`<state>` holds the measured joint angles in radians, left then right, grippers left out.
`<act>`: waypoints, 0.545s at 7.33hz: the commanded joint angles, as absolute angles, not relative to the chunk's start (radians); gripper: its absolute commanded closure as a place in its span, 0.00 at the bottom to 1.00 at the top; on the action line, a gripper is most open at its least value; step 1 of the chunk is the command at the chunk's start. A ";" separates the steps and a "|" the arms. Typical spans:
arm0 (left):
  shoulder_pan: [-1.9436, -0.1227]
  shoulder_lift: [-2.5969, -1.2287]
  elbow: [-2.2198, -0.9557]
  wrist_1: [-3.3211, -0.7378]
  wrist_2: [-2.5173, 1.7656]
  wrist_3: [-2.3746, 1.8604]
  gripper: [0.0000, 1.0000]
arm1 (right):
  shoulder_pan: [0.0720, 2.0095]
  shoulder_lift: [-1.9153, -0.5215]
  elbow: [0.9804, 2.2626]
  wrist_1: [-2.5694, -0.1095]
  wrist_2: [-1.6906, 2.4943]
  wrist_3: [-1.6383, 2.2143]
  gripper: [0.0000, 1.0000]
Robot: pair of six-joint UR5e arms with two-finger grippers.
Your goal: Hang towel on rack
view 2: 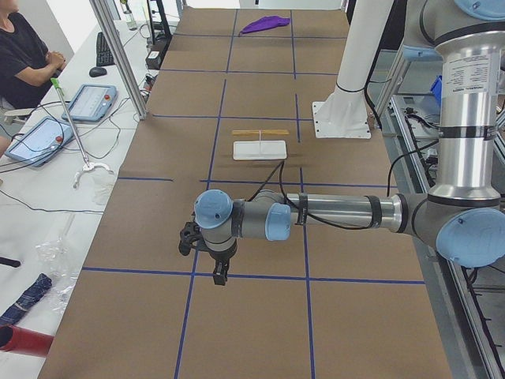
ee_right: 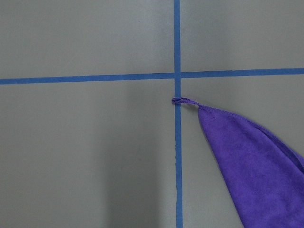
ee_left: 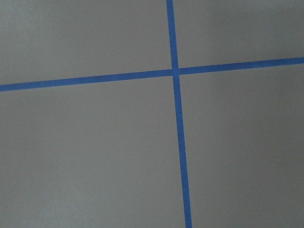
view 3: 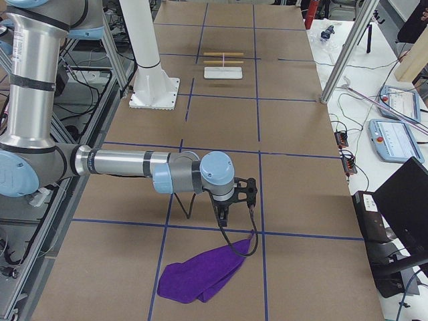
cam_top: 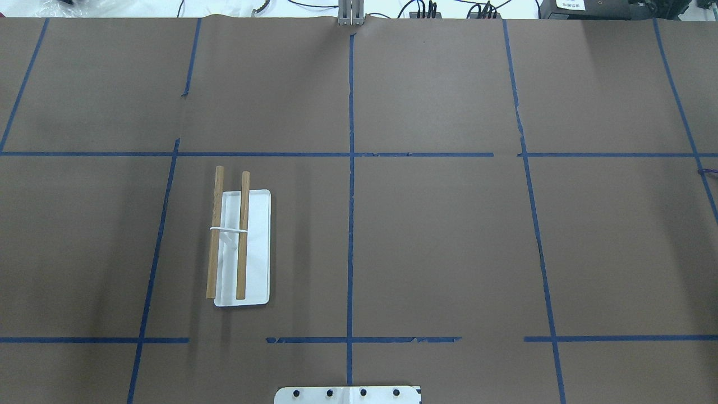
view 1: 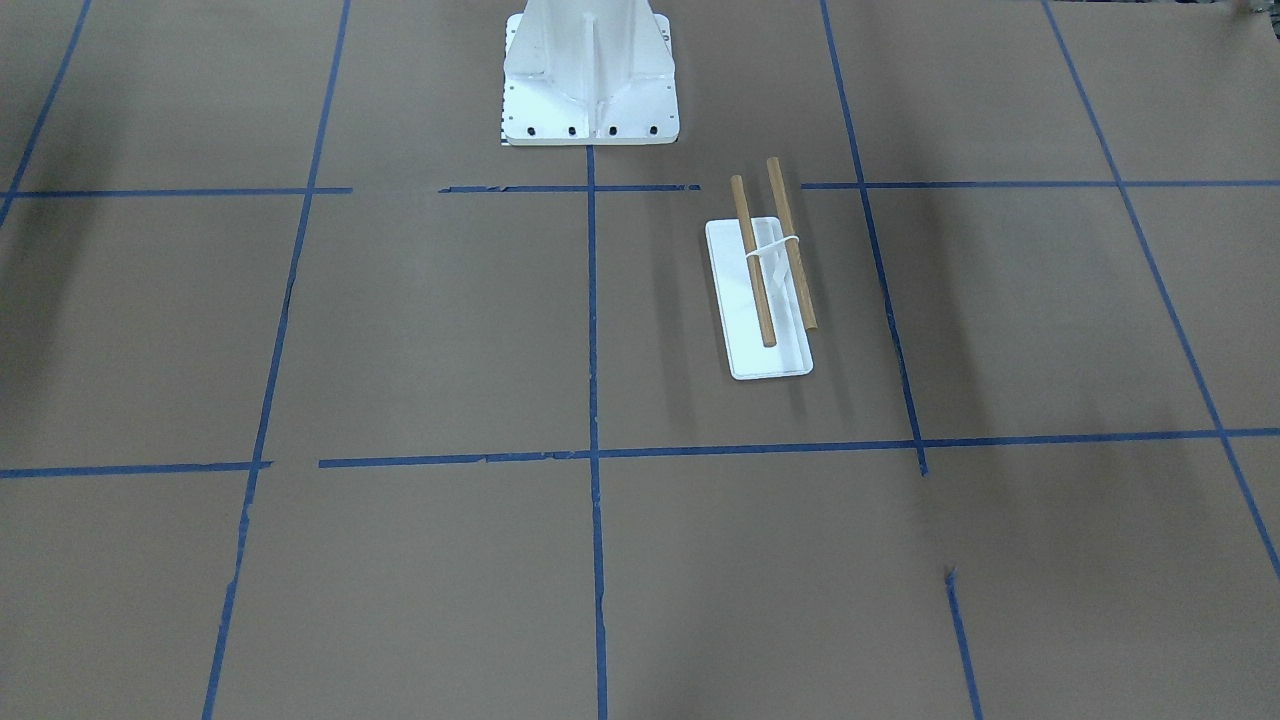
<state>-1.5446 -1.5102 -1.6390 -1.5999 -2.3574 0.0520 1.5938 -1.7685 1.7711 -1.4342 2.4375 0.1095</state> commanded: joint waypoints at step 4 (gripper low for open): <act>-1.545 -1.509 -1.646 -1.600 -2.373 0.051 0.00 | 1.589 -1.761 1.769 -1.420 2.501 0.136 0.00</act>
